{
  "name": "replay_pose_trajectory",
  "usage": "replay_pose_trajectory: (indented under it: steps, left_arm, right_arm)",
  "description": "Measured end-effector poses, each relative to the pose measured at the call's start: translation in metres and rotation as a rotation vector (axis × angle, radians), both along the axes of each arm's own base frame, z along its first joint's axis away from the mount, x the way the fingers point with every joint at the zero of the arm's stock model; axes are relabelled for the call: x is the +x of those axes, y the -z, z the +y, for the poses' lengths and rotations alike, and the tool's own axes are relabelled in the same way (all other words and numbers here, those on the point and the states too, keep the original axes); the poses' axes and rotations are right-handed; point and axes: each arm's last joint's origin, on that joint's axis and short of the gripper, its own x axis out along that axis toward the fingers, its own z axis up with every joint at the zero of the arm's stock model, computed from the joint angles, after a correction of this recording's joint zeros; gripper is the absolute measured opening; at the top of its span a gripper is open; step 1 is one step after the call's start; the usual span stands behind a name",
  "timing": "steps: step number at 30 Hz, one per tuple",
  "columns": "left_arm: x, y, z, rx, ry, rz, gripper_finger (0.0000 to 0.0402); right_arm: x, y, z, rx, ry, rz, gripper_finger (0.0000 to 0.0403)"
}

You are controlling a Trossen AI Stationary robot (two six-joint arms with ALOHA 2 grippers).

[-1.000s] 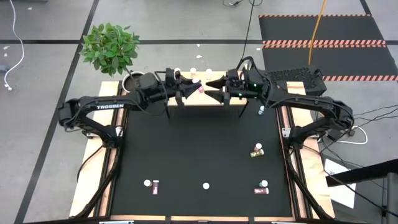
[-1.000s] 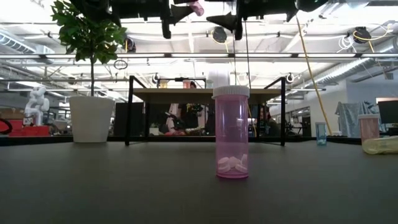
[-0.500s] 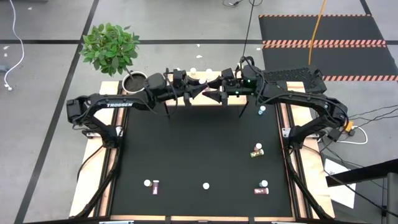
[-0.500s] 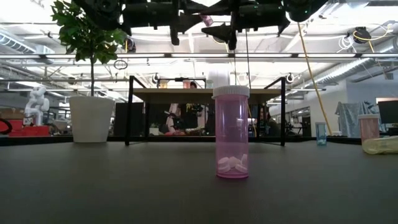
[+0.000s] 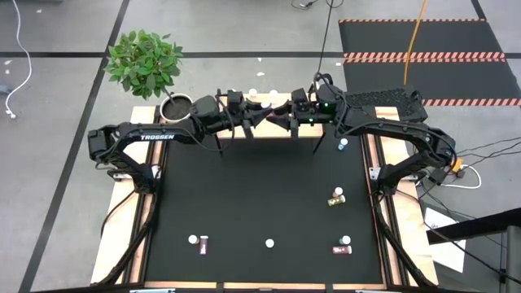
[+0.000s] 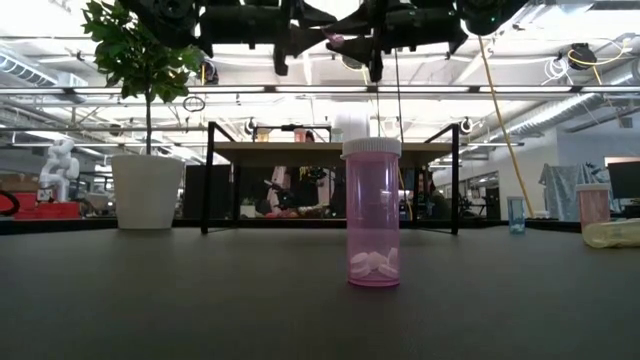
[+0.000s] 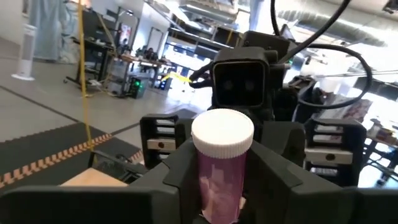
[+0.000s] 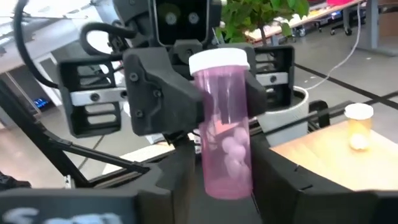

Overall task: Pick and place medicine bottles onto shelf by color
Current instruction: Put the top pink pill bottle on the shelf

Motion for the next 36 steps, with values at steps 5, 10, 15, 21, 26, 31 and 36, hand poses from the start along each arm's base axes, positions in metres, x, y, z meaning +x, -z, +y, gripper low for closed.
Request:
replay_pose_trajectory:
  steps: [5,10,15,21,26,31,36]
  left_arm:
    - [0.0,0.0,0.001,0.012,-0.035,0.007,0.0164]
    - [0.001,0.004,0.0,-0.009,-0.044,0.038,0.0241]
    - [-0.004,-0.002,0.0,-0.018,-0.044,0.034,0.0304]
    - [-0.013,-0.011,0.004,-0.007,-0.119,0.03,0.0321]
    - [-0.01,-0.007,0.003,-0.002,-0.09,0.099,0.0296]
    - [-0.007,-0.019,0.005,0.036,-0.099,0.172,0.0265]
    - [-0.008,-0.029,0.011,0.05,-0.084,0.249,0.0239]
  right_arm:
    - [0.0,0.002,0.0,-0.019,0.004,0.024,0.0106]
    - [-0.001,0.005,-0.002,-0.069,0.06,0.049,0.0096]
    - [-0.001,0.006,-0.003,-0.132,0.094,0.071,0.01]
    - [-0.001,0.01,-0.004,-0.228,0.125,0.12,0.0101]
    - [-0.001,0.01,-0.004,-0.269,0.119,0.126,0.0101]
    - [-0.001,0.01,-0.003,-0.301,0.113,0.13,0.0102]
    - [-0.001,0.01,-0.003,-0.307,0.111,0.135,0.0102]
